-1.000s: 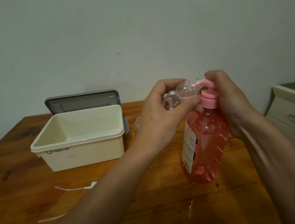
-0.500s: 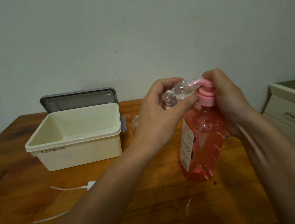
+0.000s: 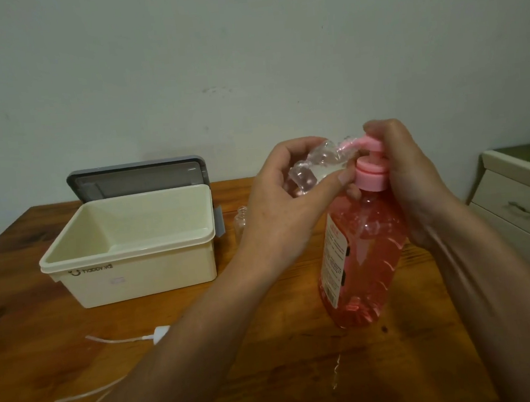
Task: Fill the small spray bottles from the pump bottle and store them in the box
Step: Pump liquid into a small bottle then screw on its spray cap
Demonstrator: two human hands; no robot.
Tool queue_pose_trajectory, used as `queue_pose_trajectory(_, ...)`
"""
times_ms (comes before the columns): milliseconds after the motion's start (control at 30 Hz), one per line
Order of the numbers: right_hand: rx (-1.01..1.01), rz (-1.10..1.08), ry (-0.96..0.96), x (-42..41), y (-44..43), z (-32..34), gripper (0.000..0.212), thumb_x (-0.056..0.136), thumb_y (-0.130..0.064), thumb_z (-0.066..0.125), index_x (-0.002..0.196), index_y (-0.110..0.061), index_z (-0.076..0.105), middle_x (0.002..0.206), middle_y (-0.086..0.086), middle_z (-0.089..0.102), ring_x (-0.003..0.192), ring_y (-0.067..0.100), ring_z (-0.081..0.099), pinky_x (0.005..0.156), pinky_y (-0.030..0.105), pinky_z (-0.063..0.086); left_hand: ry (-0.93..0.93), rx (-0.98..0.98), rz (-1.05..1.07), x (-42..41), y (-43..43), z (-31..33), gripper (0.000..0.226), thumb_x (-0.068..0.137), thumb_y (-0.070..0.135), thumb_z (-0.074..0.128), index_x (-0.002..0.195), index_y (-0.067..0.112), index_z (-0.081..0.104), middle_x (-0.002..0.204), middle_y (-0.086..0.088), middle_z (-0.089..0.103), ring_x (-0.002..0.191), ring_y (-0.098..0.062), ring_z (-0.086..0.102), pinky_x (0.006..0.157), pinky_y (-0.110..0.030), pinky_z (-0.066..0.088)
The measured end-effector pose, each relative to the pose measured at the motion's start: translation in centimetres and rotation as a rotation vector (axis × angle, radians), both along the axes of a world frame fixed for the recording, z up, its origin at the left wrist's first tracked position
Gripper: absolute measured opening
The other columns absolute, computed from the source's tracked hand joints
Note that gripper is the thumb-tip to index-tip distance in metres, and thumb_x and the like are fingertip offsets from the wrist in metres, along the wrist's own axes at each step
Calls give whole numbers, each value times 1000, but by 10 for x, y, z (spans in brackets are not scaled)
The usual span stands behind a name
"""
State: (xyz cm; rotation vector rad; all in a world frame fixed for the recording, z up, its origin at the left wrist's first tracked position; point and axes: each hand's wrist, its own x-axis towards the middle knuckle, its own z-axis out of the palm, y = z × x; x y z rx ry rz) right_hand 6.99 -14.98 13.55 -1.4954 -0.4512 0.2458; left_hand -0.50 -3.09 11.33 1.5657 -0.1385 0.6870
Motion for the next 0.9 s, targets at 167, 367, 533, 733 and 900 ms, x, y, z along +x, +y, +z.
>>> queue_pose_trajectory(167, -4, 4, 7, 1, 1, 0, 57, 93, -53, 40, 59, -13, 62, 49, 9, 54, 43, 22, 49, 50, 26, 44, -10, 18, 4, -1, 2, 2, 39, 80, 13, 75, 114, 18, 59, 102, 9, 67, 87, 0, 67, 72, -12, 52)
queue_pose_trajectory(367, 16, -17, 17, 0, 1, 0, 57, 93, -49, 42, 50, -16, 62, 47, 8, 53, 42, 22, 47, 51, 27, 42, 3, -9, -10, 0, 0, -1, 38, 81, 11, 75, 114, 17, 59, 98, 10, 69, 86, 1, 67, 69, -12, 51)
queue_pose_trajectory(533, 0, -5, 31, -1, 1, 1, 61, 92, -58, 42, 53, -15, 61, 49, 9, 54, 41, 20, 49, 47, 23, 43, -13, 0, 3, -1, 2, 2, 40, 79, 13, 76, 115, 16, 59, 106, 6, 67, 87, 1, 66, 69, -10, 51)
queue_pose_trajectory(733, 10, -29, -8, 0, 1, 0, 59, 94, -43, 40, 46, -17, 62, 46, 7, 53, 42, 21, 46, 50, 27, 40, 3, -8, -33, -1, 0, -2, 34, 82, 7, 73, 112, 15, 58, 84, 18, 71, 76, 5, 67, 66, -9, 50)
queue_pose_trajectory(900, 2, 6, 19, 0, 0, 0, 61, 90, -63, 43, 60, -15, 64, 53, 10, 55, 44, 20, 50, 52, 26, 44, -15, 17, 5, -1, 1, 2, 39, 81, 13, 75, 115, 17, 59, 104, 9, 67, 87, 3, 65, 70, -10, 51)
